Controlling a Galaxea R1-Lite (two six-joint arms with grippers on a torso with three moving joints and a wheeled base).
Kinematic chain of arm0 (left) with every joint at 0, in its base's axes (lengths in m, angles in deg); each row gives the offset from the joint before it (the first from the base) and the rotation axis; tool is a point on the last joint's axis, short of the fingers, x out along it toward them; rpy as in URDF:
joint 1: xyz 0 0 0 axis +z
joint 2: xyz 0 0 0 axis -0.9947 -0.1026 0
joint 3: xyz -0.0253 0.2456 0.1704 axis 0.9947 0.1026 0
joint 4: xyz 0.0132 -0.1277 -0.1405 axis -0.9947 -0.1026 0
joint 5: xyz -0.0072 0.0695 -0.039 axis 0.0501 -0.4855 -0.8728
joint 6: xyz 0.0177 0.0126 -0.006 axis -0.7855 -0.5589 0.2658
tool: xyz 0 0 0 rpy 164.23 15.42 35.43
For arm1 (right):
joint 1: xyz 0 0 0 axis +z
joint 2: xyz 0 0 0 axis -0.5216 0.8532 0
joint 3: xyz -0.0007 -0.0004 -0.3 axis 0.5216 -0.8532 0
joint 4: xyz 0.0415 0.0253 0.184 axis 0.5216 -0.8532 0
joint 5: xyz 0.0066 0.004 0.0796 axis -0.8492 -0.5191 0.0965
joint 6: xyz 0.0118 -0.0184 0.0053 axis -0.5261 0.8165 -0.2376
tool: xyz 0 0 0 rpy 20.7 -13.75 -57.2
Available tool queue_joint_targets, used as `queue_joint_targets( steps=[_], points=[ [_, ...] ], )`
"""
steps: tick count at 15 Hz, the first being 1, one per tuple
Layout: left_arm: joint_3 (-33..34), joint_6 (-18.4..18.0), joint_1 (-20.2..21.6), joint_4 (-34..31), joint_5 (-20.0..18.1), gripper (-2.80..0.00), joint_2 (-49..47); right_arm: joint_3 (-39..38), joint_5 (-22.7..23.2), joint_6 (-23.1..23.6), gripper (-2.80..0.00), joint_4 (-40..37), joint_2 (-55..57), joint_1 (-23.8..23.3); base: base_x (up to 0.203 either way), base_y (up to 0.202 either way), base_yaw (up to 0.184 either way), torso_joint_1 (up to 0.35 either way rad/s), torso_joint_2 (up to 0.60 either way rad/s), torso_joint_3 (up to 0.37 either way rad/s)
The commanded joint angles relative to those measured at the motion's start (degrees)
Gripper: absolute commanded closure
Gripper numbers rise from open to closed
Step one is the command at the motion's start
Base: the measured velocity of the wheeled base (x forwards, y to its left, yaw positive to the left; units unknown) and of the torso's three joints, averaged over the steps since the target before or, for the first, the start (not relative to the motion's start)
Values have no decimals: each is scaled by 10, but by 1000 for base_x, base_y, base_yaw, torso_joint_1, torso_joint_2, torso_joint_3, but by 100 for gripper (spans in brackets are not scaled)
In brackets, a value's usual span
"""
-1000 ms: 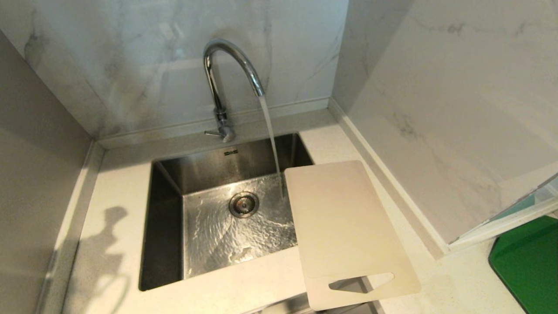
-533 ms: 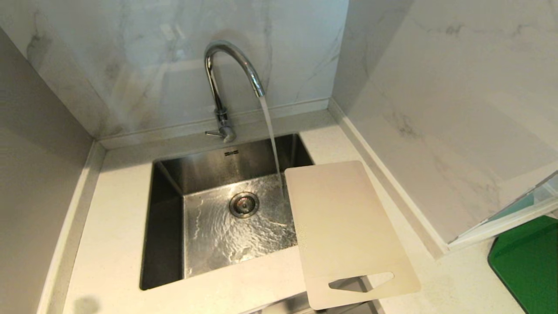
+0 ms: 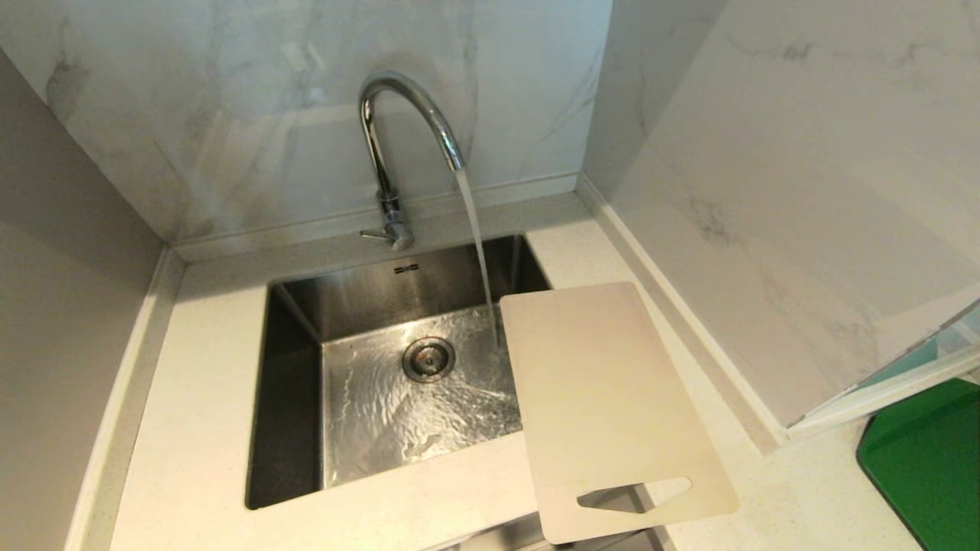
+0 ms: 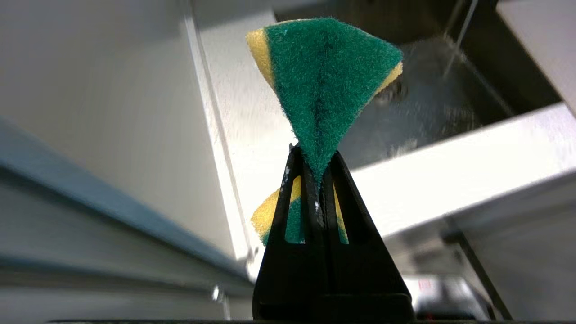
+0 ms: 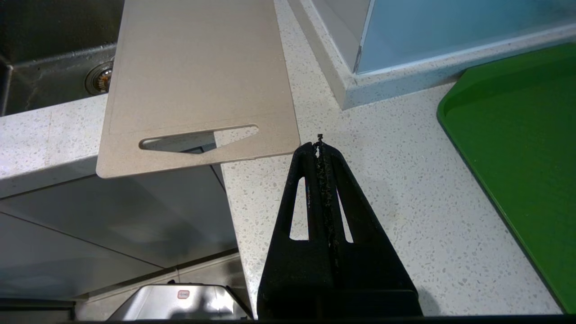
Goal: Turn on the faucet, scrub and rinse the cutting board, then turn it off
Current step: Pick up the cutting board
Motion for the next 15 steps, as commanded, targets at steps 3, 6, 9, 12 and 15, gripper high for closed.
queue_joint_targets(
  steps=[3,6,9,12,15],
  points=[
    [224,-5,-2,269,0,0,32,0,0,0,0,0,0,0,0,0,0,0,0,0],
    [251,17,-2,270,-7,0,34,0,0,0,0,0,0,0,0,0,0,0,0,0],
    [251,12,-2,232,-12,0,34,0,0,0,0,0,0,0,0,0,0,0,0,0],
    [251,23,-2,233,-13,0,34,0,0,0,0,0,0,0,0,0,0,0,0,0],
    [252,25,-2,233,-13,0,34,1,0,3,0,-3,1,0,0,0,0,0,0,0]
  ],
)
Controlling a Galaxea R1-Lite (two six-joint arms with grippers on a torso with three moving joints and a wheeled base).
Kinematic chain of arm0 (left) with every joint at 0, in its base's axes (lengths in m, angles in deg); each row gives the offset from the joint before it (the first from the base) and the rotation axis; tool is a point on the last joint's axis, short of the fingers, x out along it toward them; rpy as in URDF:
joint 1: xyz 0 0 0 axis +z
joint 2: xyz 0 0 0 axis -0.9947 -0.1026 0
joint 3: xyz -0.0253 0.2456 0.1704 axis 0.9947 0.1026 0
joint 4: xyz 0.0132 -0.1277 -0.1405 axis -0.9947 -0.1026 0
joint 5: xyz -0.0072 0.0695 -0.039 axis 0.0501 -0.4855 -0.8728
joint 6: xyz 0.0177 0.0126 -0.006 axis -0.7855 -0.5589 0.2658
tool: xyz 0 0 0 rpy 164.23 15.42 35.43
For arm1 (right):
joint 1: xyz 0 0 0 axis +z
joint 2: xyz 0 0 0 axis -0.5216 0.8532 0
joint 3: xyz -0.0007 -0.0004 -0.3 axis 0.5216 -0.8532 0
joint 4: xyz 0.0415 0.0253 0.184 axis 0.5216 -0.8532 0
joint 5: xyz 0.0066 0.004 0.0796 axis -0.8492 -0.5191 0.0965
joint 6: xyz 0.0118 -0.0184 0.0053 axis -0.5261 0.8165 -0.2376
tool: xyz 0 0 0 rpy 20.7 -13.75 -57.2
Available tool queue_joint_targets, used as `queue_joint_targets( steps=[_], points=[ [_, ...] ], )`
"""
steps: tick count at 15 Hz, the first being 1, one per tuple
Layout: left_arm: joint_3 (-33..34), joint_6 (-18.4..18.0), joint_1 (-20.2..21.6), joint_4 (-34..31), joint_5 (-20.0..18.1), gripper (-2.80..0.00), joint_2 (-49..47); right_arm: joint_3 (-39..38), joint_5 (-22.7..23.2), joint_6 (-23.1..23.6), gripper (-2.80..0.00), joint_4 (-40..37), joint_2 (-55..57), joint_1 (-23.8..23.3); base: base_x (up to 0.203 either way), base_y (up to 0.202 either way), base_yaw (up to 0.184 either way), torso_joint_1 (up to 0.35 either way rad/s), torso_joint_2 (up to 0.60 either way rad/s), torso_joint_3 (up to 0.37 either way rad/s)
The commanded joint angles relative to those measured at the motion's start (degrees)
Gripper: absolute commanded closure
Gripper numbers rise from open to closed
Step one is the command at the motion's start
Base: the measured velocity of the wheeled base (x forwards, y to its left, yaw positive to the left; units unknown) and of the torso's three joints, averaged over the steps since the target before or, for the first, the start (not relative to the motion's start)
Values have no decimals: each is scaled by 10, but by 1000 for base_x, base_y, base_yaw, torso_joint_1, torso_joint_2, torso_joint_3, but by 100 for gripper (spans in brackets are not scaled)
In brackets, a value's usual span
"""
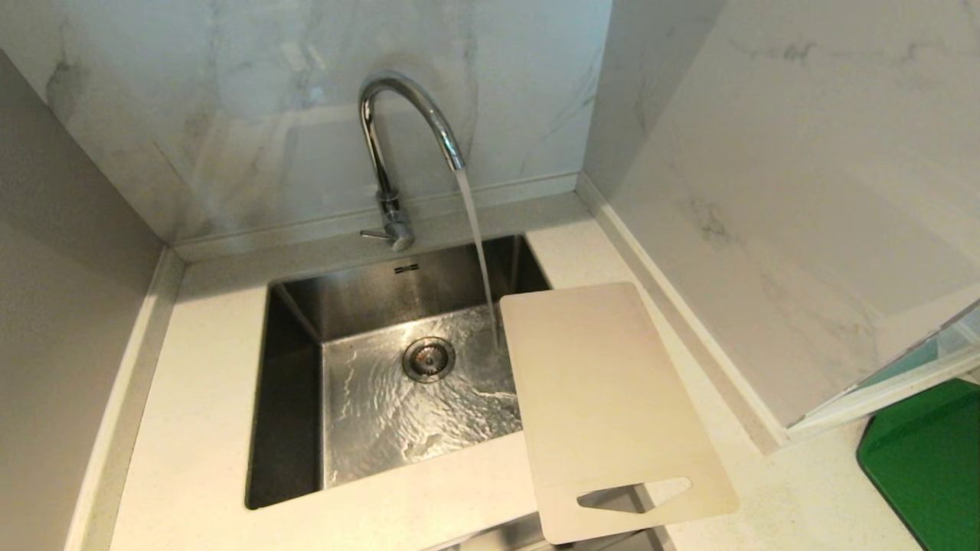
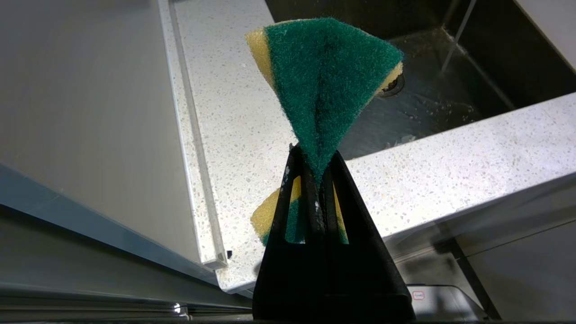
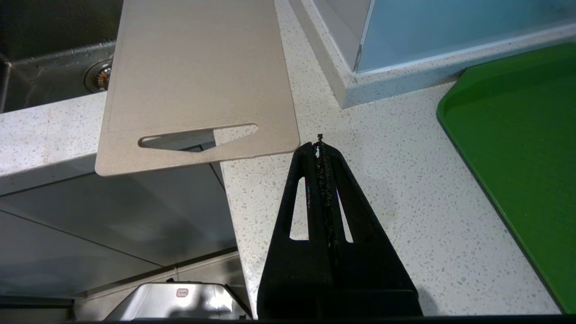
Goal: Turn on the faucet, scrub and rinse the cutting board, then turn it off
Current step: Pick up the cutting board
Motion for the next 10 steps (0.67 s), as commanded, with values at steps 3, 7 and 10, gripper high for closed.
queue_joint_targets(
  steps=[3,7,10],
  points=[
    [2,2,0,0,1,0,-1,21,2,11,0,-3,24,0,0,0,0,0,0,0],
    [2,2,0,0,1,0,-1,204,37,15,0,-61,129,0,0,0,0,0,0,0],
    [2,5,-1,0,1,0,-1,357,80,32,0,-135,214,2,0,0,0,0,0,0]
  ],
)
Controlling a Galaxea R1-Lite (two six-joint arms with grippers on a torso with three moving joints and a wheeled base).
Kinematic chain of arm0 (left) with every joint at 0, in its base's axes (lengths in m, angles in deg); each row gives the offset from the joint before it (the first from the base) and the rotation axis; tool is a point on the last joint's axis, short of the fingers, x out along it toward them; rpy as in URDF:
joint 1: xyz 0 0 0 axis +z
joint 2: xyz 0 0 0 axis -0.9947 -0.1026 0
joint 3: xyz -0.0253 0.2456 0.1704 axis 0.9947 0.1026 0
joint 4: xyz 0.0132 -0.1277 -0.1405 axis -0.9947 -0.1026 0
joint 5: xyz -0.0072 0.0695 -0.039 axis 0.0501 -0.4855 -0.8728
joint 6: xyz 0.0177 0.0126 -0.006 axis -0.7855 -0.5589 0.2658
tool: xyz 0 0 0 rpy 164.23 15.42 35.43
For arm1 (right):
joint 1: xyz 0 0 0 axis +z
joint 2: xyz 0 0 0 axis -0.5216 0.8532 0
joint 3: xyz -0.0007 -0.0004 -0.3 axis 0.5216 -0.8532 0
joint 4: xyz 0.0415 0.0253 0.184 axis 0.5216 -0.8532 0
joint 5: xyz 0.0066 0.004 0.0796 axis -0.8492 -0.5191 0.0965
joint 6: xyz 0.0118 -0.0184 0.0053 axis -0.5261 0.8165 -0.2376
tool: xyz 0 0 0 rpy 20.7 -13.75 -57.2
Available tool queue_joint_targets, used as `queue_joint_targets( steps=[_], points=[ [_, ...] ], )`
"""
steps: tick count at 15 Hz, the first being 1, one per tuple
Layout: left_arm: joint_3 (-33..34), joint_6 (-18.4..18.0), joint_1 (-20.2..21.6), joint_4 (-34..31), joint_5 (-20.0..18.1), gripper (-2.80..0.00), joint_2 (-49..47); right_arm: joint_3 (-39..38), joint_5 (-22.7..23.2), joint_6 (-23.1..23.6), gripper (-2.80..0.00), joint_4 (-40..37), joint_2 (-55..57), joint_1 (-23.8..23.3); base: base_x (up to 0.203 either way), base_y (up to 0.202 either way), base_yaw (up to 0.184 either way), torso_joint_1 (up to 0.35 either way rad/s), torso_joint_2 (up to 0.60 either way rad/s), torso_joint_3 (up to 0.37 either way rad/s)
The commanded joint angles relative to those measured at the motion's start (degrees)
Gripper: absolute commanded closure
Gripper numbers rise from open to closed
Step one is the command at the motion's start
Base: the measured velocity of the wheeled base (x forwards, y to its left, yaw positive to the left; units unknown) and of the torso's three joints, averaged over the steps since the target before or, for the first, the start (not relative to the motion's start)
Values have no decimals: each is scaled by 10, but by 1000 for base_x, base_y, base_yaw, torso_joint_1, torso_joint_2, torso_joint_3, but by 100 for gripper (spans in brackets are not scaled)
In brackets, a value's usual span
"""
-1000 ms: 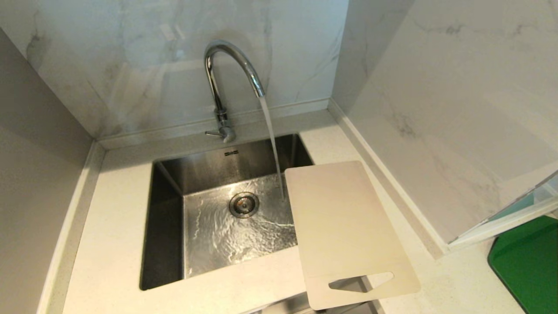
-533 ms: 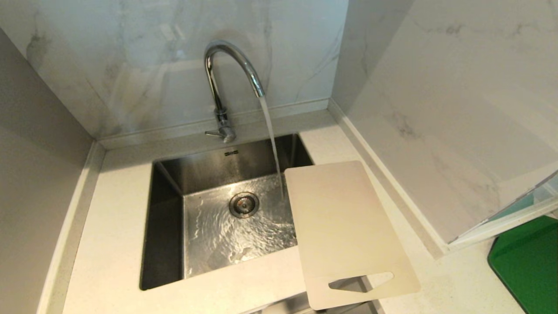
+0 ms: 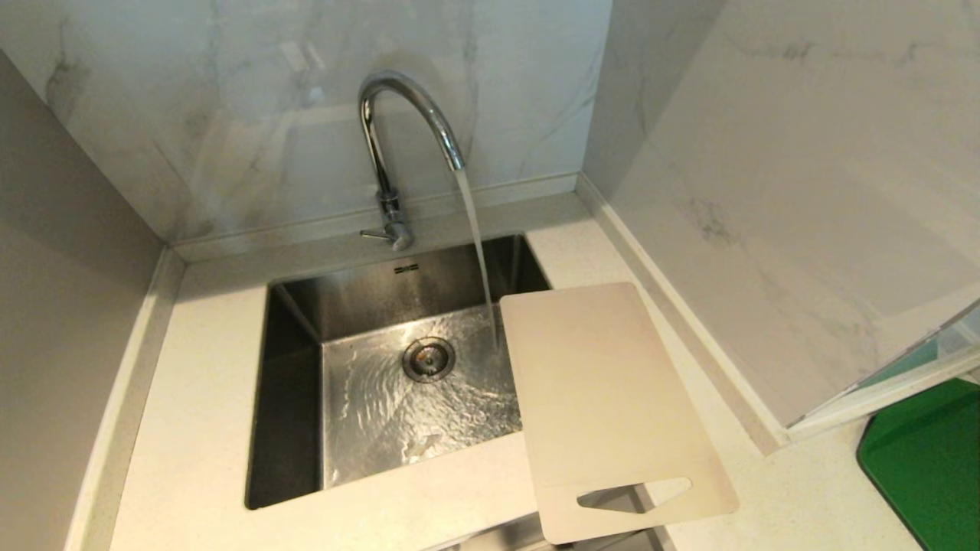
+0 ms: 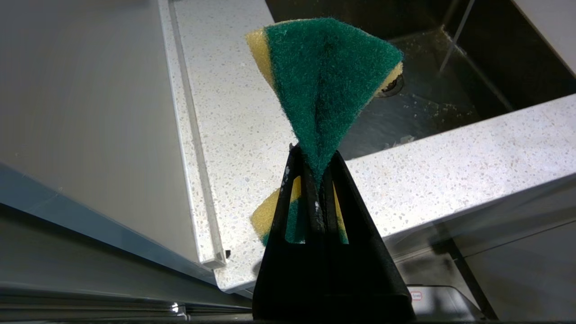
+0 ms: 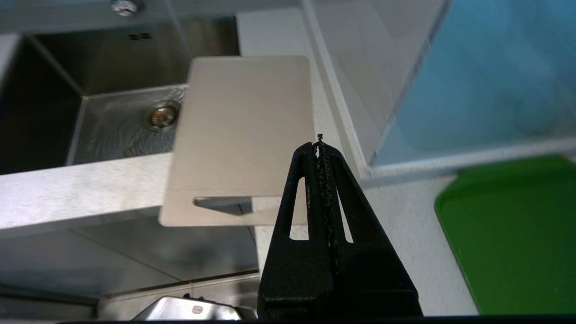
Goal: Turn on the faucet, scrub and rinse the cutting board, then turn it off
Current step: Pick up the cutting board
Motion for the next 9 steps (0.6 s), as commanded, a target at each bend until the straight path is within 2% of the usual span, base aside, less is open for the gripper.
queue_joint_targets(
  steps=[1,3,5,8,9],
  points=[
    [2,0,0,0,0,0,-1,127,41,13,0,-65,97,2,0,0,0,0,0,0],
    [2,2,0,0,0,0,-1,210,102,40,0,-152,170,2,0,0,0,0,0,0],
    [2,2,0,0,0,0,-1,240,155,61,0,-194,233,3,0,0,0,0,0,0],
    [2,2,0,0,0,0,-1,253,179,79,0,-210,326,29,0,0,0,0,0,0],
    [2,2,0,0,0,0,-1,244,178,81,-135,-212,348,58,0,0,0,0,0,0]
  ],
)
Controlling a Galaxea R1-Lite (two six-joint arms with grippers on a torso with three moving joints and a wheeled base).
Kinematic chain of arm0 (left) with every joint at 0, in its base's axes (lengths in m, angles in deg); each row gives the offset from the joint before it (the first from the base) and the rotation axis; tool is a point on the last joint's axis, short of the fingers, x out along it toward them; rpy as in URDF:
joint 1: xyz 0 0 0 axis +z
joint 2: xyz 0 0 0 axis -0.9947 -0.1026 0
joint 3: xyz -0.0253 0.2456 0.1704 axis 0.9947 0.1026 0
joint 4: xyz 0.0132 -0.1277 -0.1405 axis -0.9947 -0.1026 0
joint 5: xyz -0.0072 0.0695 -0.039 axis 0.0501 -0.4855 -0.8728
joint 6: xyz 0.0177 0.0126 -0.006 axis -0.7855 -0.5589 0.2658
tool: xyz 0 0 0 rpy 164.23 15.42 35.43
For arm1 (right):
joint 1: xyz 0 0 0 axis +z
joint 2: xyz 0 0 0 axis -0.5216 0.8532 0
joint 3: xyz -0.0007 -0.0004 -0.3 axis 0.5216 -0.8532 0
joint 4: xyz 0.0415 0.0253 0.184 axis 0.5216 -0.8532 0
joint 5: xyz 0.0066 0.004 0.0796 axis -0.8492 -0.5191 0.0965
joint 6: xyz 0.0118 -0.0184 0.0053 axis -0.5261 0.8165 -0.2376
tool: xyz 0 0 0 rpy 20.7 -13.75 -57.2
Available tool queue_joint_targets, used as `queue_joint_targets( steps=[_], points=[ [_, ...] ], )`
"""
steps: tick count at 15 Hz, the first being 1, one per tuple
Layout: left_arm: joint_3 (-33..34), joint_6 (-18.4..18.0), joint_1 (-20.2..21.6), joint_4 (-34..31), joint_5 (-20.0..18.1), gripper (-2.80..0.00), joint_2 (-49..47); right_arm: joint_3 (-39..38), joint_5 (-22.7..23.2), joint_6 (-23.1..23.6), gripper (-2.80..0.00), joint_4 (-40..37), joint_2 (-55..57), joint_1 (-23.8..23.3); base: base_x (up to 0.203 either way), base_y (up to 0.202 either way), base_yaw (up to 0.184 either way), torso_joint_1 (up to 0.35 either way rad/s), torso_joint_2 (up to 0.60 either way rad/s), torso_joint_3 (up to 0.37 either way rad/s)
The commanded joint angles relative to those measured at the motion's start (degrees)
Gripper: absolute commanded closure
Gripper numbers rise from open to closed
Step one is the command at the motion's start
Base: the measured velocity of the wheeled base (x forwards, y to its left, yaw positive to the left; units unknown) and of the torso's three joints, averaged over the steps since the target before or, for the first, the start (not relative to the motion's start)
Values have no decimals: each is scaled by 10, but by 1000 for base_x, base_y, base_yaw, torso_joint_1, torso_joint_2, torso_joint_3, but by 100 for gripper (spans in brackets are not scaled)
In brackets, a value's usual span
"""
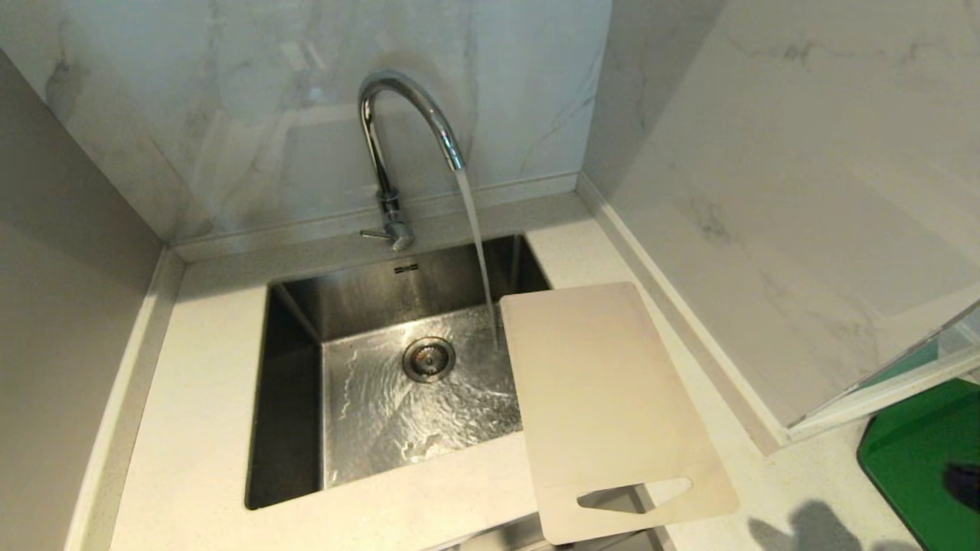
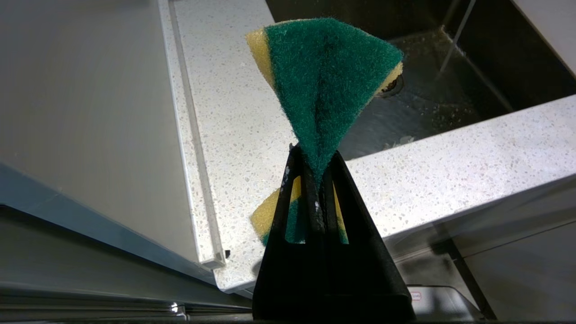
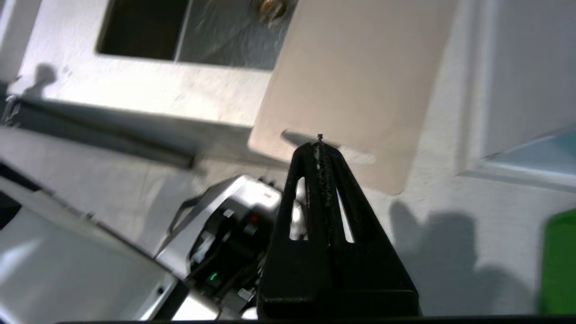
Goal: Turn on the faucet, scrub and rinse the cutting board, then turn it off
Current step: Pick up the cutting board
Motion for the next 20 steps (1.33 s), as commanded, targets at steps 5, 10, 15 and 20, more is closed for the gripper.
queue_joint_targets(
  steps=[5,10,15,20],
  points=[
    [2,0,0,0,0,0,-1,-63,-29,5,-280,-5,180,96,0,0,0,0,0,0],
    [2,0,0,0,0,0,-1,-80,-127,92,-280,-2,266,172,0,0,0,0,0,0],
    [2,0,0,0,0,0,0,-136,-251,219,-280,-1,298,306,0,0,0,0,0,0],
    [2,-1,0,0,0,0,-1,-150,-307,286,-280,2,373,321,0,0,0,0,0,0]
  ],
)
